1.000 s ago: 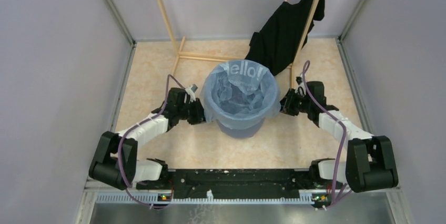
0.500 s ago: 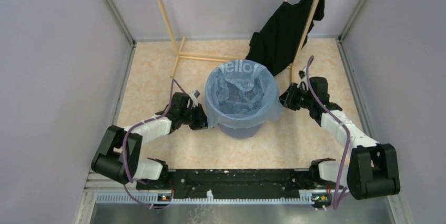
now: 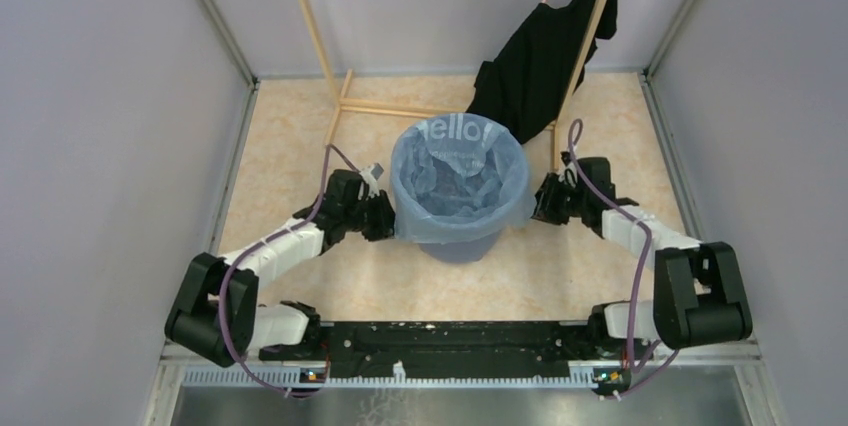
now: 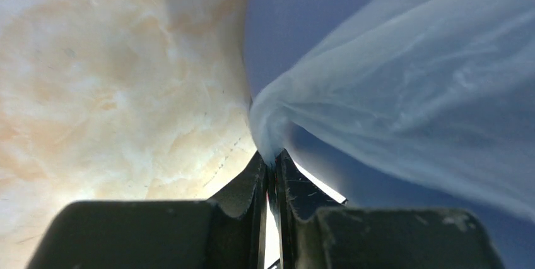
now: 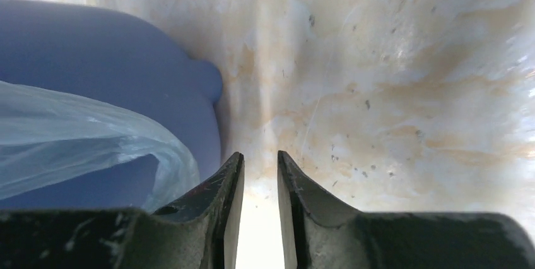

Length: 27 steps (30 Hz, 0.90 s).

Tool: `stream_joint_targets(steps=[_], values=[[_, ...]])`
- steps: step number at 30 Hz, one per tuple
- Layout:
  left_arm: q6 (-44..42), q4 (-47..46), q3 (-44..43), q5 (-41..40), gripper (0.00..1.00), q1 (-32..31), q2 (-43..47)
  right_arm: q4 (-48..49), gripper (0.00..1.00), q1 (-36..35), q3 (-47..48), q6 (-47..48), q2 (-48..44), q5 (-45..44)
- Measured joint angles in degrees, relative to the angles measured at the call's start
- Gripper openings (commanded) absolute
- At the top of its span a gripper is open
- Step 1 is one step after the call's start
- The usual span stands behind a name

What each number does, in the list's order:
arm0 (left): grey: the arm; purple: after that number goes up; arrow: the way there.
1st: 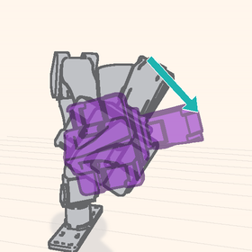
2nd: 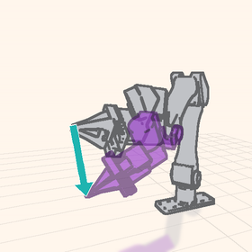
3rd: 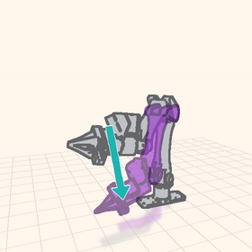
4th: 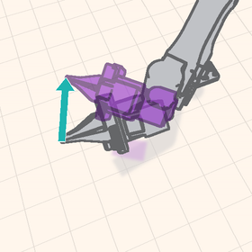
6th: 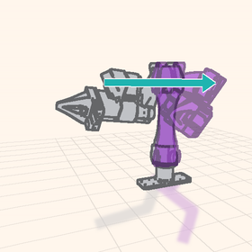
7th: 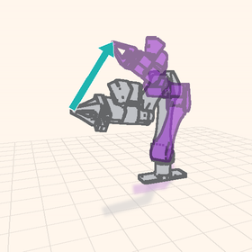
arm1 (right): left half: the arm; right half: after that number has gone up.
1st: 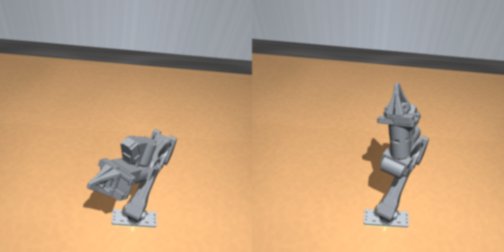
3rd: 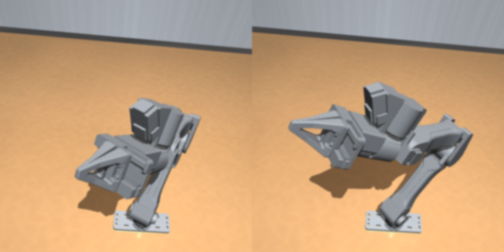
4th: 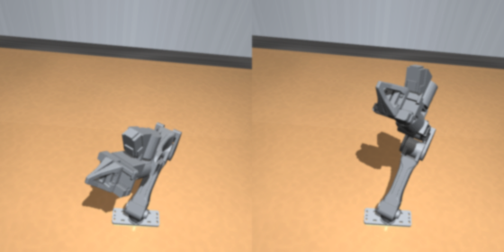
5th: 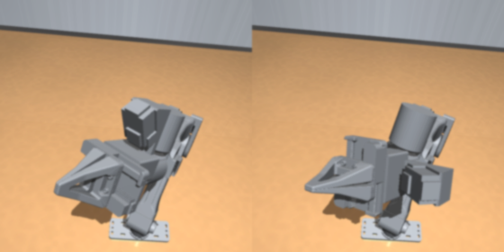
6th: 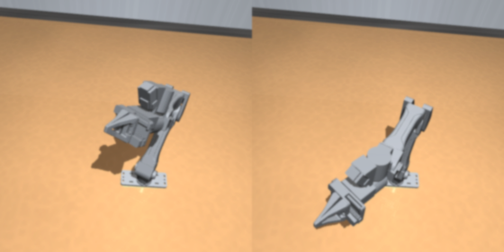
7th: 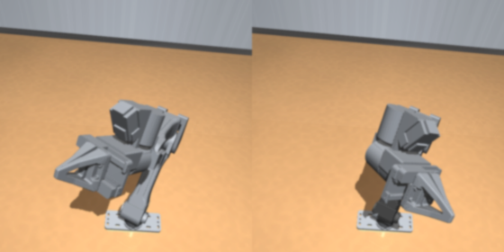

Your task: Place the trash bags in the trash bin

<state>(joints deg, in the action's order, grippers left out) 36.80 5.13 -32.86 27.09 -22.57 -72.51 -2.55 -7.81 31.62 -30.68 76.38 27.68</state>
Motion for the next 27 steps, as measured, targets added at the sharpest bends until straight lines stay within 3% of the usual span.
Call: stream_joint_targets(steps=[6,15,20,23,27], values=[[0.90,0.02,0.72,-1.88,0.20,-4.20,-2.03,-12.00,0.64,-0.04,8.09,5.09,-7.06,-11.47],[-0.35,2.64,0.70,-6.64,0.21,-4.26,-1.05,-24.57,0.89,-0.04,25.77,11.32,-15.54,-21.51],[-0.55,2.60,0.70,-6.91,0.21,-4.28,-0.96,-26.05,0.90,-4.09,39.04,12.61,-15.43,-18.91],[-0.57,2.60,0.70,-7.15,0.21,-4.46,-0.94,-27.45,0.87,-14.97,48.54,14.60,-10.86,-20.39],[-0.68,2.62,0.70,-7.37,0.21,-4.83,-0.61,-27.45,0.73,-31.71,55.87,18.40,-2.91,-23.87]])
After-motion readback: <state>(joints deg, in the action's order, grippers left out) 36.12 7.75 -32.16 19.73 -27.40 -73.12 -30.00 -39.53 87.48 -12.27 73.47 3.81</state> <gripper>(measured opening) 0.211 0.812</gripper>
